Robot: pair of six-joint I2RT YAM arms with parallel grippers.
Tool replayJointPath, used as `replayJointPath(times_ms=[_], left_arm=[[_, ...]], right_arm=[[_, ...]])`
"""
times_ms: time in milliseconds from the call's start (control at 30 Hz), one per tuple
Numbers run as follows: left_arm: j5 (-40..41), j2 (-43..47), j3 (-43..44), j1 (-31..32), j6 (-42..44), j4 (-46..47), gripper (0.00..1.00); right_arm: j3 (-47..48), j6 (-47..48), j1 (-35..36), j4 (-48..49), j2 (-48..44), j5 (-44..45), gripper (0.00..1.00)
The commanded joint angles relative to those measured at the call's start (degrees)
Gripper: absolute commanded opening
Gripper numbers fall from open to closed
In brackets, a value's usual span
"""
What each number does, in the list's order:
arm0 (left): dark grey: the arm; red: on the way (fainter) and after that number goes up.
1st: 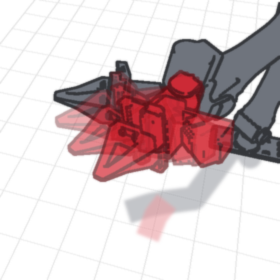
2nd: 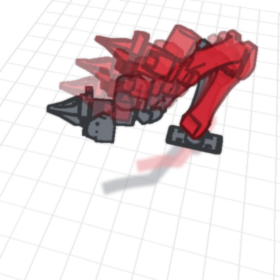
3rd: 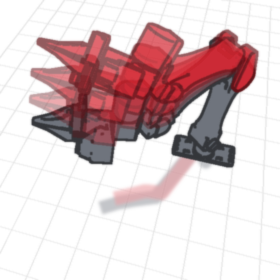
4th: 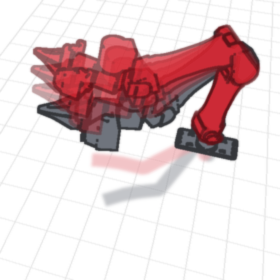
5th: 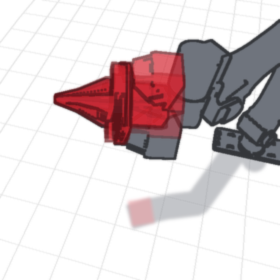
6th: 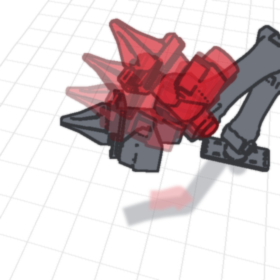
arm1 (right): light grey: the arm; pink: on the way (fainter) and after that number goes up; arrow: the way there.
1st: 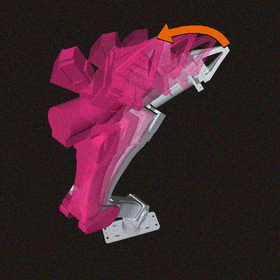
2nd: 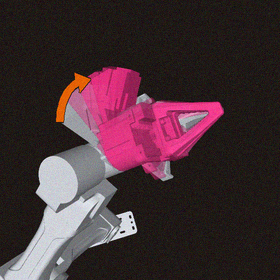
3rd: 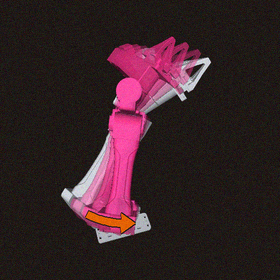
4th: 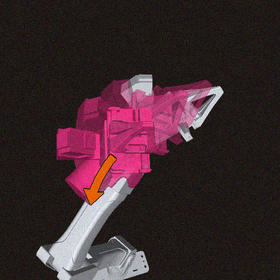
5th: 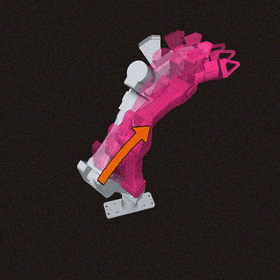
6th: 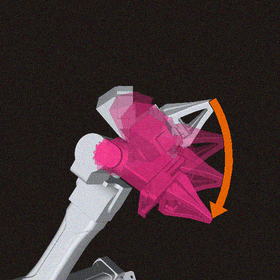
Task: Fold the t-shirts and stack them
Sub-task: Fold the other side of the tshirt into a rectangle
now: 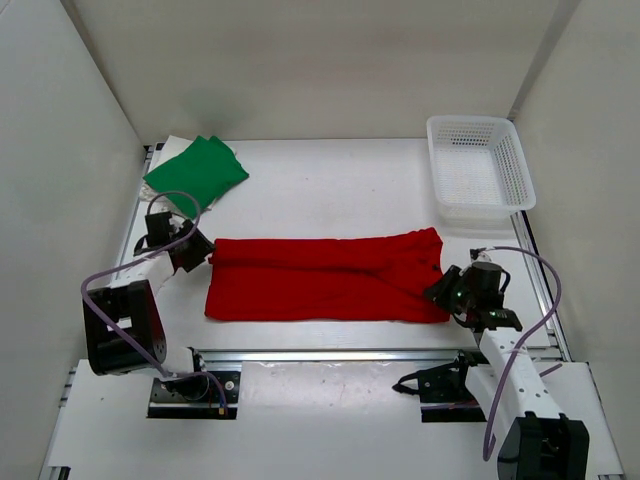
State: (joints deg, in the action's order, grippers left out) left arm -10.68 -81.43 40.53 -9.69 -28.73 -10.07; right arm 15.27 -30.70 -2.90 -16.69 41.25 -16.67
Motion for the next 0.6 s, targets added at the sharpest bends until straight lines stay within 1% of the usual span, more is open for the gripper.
replayJointPath(times_ms=[0,33,67,100,133,200,233,267,300,367,400,467,500,567], left_arm=[[-7.25,1.79,-2.12,-3.22,-4.92,2.59,0.62],[-8.38,2.67,-2.82,-4.1,-6.5,3.64,0.64],[-8.22,4.59,-3.26,-4.71,-7.73,4.87,0.59],[-7.18,6.53,-3.7,-4.81,-8.35,5.84,0.49],[-6.73,7.59,-3.45,-4.11,-8.88,6.11,0.47],[-3.06,10.75,-2.92,-2.09,-8.63,6.64,0.42],[-1.38,11.46,-2.57,0.96,-8.19,6.9,0.41],[0.9,12.42,-2.39,4.21,-7.75,7.51,0.39],[1.97,12.96,-2.56,5.9,-7.66,8.73,0.39],[4.6,12.96,-3.61,12.65,-7.83,9.27,0.39],[4.96,12.53,-4.05,15.47,-8.27,12.06,0.39],[4.53,11.65,-5.98,18.46,-8.71,13.31,0.39],[4.18,11.29,-6.6,19.53,-9.41,14.45,0.37],[3.12,11.46,-8.62,20.76,-9.76,16.56,0.38]], right_arm=[[0.38,-1.38,-0.71,3.07,-1.88,-0.65,0.19],[1.86,-0.16,-0.53,2.54,-2.49,0.48,0.23],[3.52,0.37,0.69,1.49,-2.67,2.76,0.25],[5.46,1.25,2.7,1.05,-2.58,3.65,0.25],[6.26,1.43,4.11,0.0,-2.58,6.36,0.26],[8.63,1.96,10.33,0.6,-1.01,9.53,0.2],[9.25,1.96,11.76,1.73,1.26,10.85,0.1],[9.95,2.22,14.64,4.1,2.33,11.39,0.05],[11.26,2.13,17.37,5.69,6.25,11.83,0.0],[13.19,3.71,19.58,11.21,14.86,10.7,0.0],[15.38,4.5,20.2,12.46,17.08,9.91,0.0],[18.99,6.51,20.65,14.91,24.9,8.76,0.07],[20.49,7.22,20.04,16.06,27.71,6.49,0.19],[22.43,8.02,19.77,17.73,30.45,4.8,0.34]])
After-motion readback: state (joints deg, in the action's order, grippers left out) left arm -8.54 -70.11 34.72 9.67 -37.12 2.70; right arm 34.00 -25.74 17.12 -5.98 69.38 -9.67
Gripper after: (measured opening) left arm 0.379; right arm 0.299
